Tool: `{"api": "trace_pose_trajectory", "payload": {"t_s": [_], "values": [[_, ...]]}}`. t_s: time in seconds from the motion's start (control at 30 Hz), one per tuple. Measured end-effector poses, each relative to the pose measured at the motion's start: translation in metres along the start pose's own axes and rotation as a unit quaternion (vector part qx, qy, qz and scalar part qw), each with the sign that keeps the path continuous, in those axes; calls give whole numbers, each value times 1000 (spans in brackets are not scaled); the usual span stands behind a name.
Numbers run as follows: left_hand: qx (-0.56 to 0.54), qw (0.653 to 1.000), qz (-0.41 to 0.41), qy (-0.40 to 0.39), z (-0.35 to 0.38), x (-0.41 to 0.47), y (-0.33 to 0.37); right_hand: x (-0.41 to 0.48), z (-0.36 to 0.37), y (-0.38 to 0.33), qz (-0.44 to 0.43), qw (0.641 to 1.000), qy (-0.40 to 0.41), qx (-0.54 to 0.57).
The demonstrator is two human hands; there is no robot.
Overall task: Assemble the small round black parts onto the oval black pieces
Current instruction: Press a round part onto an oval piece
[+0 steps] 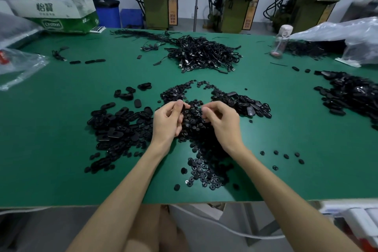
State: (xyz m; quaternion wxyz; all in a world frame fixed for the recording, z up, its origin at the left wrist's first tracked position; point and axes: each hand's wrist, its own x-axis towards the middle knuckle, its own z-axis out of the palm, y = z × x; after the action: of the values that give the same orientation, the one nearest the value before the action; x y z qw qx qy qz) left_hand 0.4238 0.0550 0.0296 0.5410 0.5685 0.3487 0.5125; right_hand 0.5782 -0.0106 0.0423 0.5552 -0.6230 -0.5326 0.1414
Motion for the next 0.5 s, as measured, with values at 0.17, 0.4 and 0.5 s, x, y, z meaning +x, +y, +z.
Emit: {"api": "trace_pose_trajectory", "payload": {"t_s": [0.17, 0.4, 0.5], "values": [[21, 999, -4, -40, 1, -1, -2, -19, -1, 8, 46, 992, -26, 111], [58, 997, -10, -53, 1, 0, -6, -14, -8, 11, 94, 963, -68, 242], [37, 998, -9, -52, 3, 0, -5, -16, -7, 13, 89, 963, -80, 241]]}}
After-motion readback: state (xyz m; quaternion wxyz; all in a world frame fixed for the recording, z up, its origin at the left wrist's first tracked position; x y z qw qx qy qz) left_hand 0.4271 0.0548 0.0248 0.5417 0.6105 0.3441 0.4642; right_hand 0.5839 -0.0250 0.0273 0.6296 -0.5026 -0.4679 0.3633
